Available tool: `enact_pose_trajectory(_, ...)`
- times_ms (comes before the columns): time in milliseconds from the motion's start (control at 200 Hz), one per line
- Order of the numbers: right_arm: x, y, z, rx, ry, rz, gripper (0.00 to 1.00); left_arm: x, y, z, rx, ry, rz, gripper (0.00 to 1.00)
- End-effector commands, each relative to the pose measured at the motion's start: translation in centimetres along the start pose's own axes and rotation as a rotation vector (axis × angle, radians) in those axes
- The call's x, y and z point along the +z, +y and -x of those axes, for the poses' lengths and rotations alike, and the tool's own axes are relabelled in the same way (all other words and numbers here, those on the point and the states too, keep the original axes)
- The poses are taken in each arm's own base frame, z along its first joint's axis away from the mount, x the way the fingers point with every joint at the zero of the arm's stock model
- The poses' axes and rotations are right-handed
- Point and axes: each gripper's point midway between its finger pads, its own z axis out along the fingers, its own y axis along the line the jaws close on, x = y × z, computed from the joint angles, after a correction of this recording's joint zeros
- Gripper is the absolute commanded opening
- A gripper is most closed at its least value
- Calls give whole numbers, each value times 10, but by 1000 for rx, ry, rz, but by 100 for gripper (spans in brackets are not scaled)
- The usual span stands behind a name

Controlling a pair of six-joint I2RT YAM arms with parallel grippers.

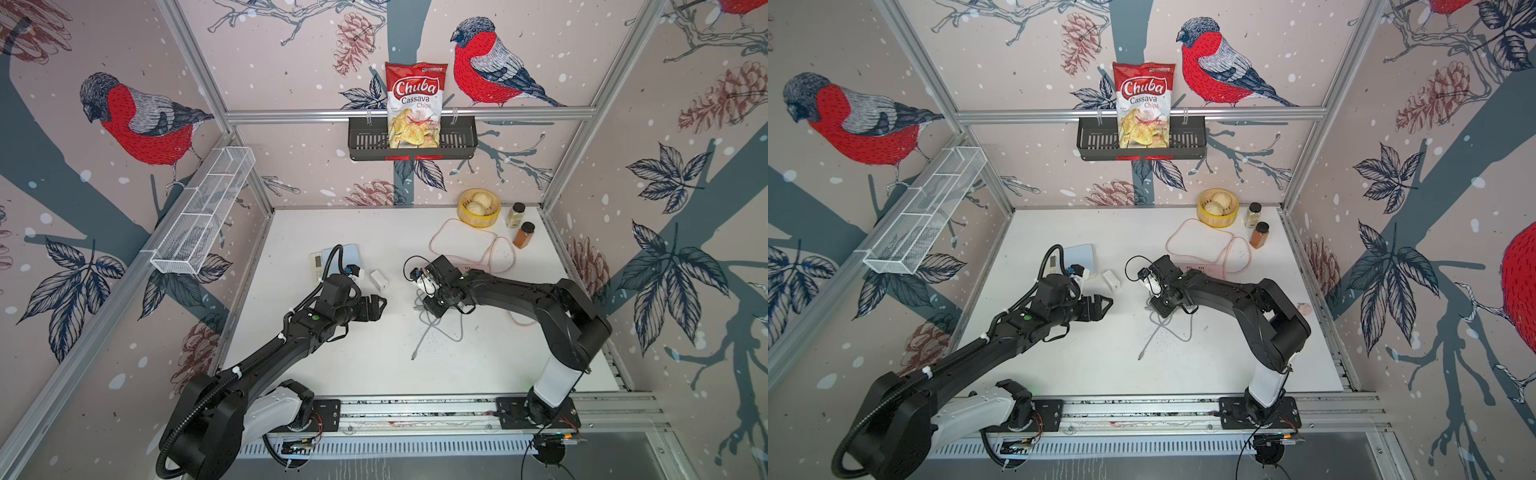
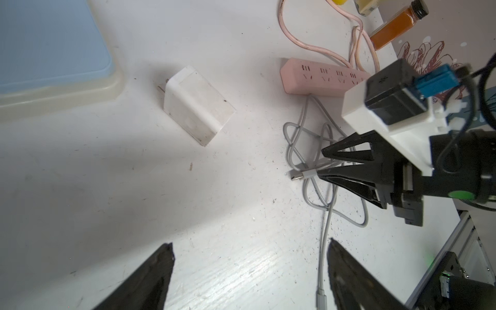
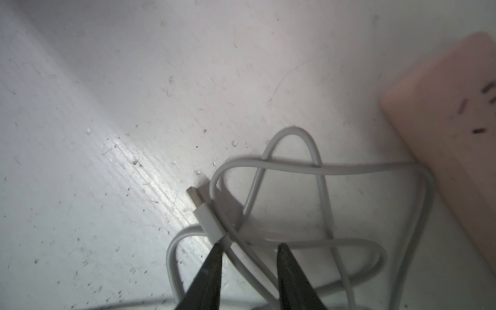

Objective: Charge the electronic scale
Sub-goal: Pick up the charging cable from the center of the board.

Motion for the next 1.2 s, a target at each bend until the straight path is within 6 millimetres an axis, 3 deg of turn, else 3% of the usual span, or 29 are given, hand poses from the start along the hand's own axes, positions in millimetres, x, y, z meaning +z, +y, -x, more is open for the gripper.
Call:
enact_pose_trajectory(0, 8, -3, -13, -37, 70, -39, 33, -1, -6, 5, 30, -25, -27, 88)
enact_pose_trajectory(140, 13, 2, -10, -59, 74, -34, 28, -4, -5, 1, 23, -30, -35, 88)
enact_pose_trajectory(260, 10, 5, -5, -89, 57, -71, 14, -6, -5, 0, 19, -31, -32, 87)
enact_pose_trajectory(355, -2, 7, 4, -118, 19, -106, 3, -10, -8, 4, 15, -45, -38, 88)
enact_pose_trajectory(470, -24, 9, 18, -146, -60, -137, 0, -18, -16, 18, 27, -88, -56, 89)
enact_pose_trajectory(635, -66, 10, 42, -174, -204, -150, 0, -39, -44, 51, 76, -192, -141, 89)
enact_pose_trajectory(745, -101, 9, 63, -162, -329, -121, 0, -53, -78, 72, 86, -241, -300, 85)
enact_pose_trajectory(876, -147, 17, 88, -169, -536, -34, 0, -51, -116, 85, 58, -178, -493, 74)
enact_pose_trajectory(996, -183, 35, 96, -221, -693, 104, 0, -48, -146, 89, 83, -98, -627, 62)
enact_pose_trajectory(1066, -193, 42, 97, -244, -729, 166, 0, -51, -157, 95, 98, -108, -675, 57)
enact_pose_trajectory(1196, -193, 42, 94, -243, -728, 201, 0, -58, -168, 108, 105, -144, -726, 49)
